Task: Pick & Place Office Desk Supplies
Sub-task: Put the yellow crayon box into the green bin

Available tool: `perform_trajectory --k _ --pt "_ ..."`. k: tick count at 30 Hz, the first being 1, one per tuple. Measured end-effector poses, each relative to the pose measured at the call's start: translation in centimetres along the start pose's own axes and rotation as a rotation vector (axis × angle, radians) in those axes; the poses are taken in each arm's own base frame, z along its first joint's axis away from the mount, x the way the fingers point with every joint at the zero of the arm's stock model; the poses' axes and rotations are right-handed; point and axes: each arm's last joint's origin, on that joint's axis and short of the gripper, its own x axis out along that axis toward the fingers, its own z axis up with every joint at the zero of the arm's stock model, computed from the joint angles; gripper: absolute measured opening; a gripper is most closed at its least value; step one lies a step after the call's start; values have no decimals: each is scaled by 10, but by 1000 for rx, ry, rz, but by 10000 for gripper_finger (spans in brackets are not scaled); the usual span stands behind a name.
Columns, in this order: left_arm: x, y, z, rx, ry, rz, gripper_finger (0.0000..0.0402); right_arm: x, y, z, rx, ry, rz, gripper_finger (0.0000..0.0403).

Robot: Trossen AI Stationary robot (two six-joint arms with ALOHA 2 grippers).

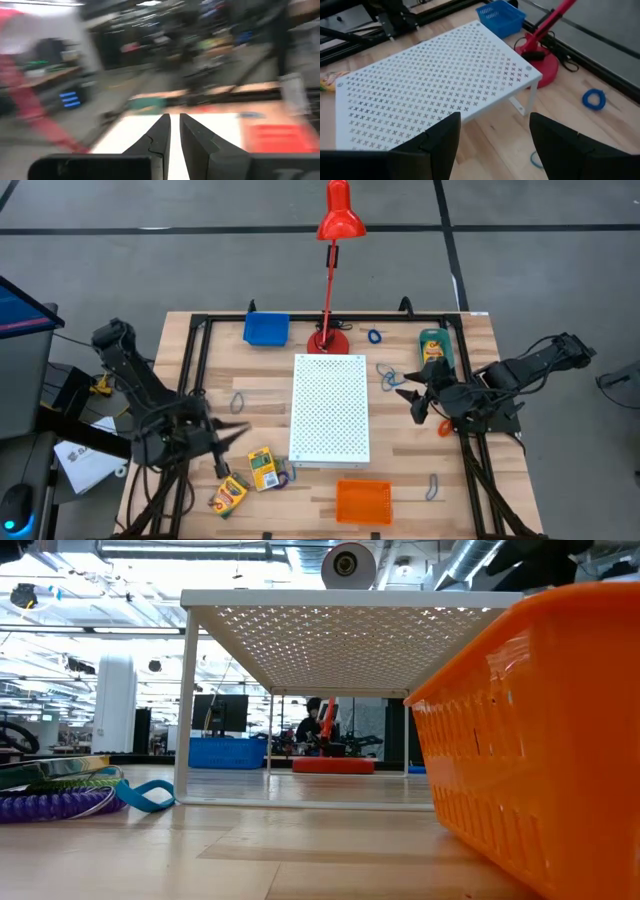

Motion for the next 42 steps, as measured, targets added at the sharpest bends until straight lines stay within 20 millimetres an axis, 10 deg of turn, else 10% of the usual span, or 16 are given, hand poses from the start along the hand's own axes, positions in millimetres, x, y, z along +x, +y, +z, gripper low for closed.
perform_trajectory --k 9,22,42 --pt "56 25 4 -73 -50 -314 35 0 3 4 -11 -22 39 234" --pt "61 116 -13 -518 746 -375 35 2 15 -2 -14 5 77 234" --pt "1 48 -34 -848 1333 -440 35 11 55 -27 -1 42 112 234"
